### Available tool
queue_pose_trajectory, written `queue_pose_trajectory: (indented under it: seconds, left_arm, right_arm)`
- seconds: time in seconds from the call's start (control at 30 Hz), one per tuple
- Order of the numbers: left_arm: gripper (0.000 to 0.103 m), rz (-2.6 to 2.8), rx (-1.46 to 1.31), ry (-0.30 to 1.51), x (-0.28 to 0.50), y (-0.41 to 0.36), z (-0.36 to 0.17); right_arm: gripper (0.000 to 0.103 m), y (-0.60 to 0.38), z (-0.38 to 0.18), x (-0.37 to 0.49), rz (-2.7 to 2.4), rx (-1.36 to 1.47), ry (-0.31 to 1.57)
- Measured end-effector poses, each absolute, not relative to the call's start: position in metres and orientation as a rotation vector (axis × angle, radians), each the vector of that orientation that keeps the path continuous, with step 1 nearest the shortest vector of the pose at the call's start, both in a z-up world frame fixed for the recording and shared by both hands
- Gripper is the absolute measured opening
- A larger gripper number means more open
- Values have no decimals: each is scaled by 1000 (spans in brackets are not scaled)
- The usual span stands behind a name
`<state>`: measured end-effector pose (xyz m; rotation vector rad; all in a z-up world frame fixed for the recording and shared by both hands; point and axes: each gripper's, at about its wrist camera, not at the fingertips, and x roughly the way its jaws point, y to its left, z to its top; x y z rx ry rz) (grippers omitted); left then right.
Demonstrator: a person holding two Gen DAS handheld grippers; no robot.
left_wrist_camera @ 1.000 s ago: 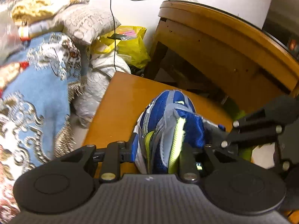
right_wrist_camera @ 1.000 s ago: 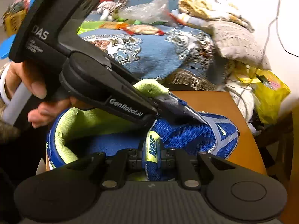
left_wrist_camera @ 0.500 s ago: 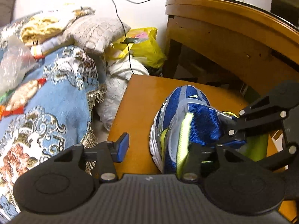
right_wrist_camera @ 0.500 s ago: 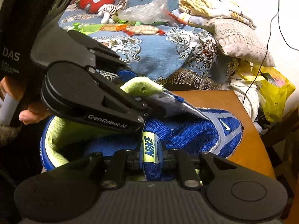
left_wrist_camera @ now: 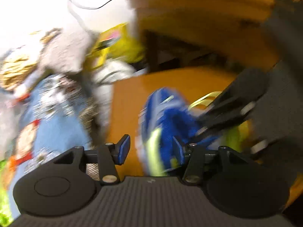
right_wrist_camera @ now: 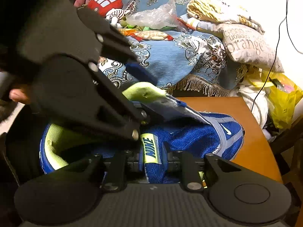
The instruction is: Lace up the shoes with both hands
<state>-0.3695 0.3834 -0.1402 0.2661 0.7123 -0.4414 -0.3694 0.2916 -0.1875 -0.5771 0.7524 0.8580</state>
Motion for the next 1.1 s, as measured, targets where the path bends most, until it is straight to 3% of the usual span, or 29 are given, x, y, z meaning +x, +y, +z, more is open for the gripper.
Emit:
queue_pose_trajectory:
  seconds: [0.27,0.33,0.37,0.4,0.53,0.7,0.87,1.1]
  left_arm:
    - [51,-387,139,831,-352,395,-128]
    - [50,-389,117,845,-354,399,-126]
    - [50,-390,106,844,-357,401,-124]
    - [50,-394,102,839,-360,401,-120]
    - [50,-450,116,807,-368,390,-105]
    - [39,-566,120,866,-362,357,-115]
    - [15,-581,-117,945,-340,366,-129]
    - [1,-471,-500,1054,-318,390,-151]
  right_arm:
    - [26,267,-177,-382,861,-471,696]
    - [43,249,-165,-392,879,-397,633]
    - [62,235,-158,-398,883,-344,588]
    - [71,220,-152,-402,872,-286,550]
    - [63,161,-143,-407,754,-44,473]
    - [37,122,-167,-391,625,204,533]
    - [37,126,-197,-389,608,223,581]
    - [37,121,-205,-390,650,290,580]
